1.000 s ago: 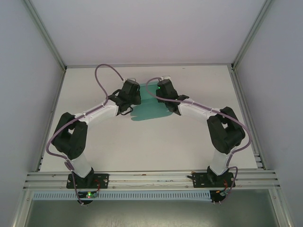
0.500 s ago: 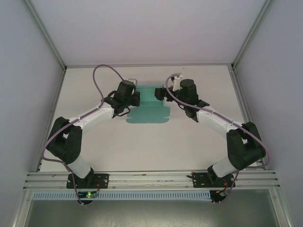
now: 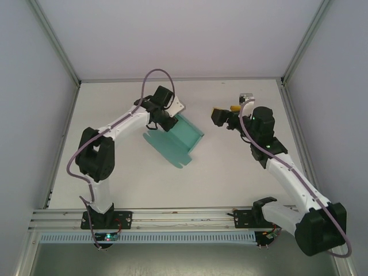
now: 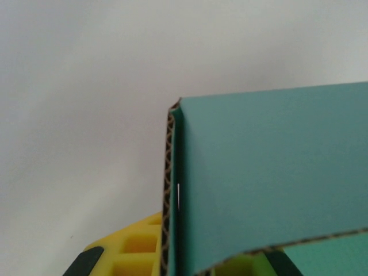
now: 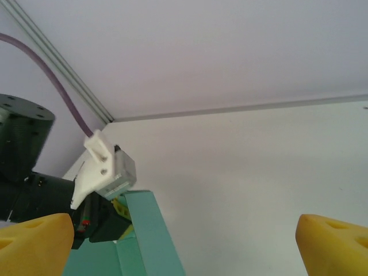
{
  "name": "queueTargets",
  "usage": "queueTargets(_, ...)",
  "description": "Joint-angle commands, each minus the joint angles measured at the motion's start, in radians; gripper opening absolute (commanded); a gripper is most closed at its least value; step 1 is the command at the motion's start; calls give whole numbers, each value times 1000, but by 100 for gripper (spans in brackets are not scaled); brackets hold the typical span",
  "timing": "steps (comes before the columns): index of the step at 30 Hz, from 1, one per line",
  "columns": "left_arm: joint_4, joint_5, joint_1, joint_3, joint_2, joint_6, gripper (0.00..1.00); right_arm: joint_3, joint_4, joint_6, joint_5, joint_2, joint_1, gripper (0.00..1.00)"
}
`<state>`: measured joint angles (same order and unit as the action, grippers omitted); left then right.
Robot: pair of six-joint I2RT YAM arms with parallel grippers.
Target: Assemble paper box
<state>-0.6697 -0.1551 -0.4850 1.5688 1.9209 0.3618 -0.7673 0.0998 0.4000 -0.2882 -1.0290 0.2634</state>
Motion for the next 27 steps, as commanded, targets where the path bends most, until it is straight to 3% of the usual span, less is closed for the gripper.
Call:
queueTargets(1, -232, 144, -61, 69, 76, 241, 0, 21, -223, -45, 123, 43, -17, 98)
queueTargets(3, -268, 215, -89, 119, 137, 281, 0, 34, -268, -43, 162, 65, -31, 98)
queueTargets(10, -321, 285, -132, 287, 308, 335, 0, 88, -278, -31, 165, 83, -71, 98)
queueTargets(14, -352, 316, -144, 384, 383, 350, 15, 93, -282, -38, 153, 63, -81, 98)
queueTargets(17, -384, 286, -144, 442, 391, 358, 32, 90, -288, -50, 139, 51, -85, 99)
queueTargets(20, -394, 246, -147, 468, 368, 369, 43, 91, -287, -62, 122, 46, -88, 99)
queueTargets(27, -392, 192, -151, 461, 327, 387, 50, 83, -286, -84, 97, 35, -90, 98)
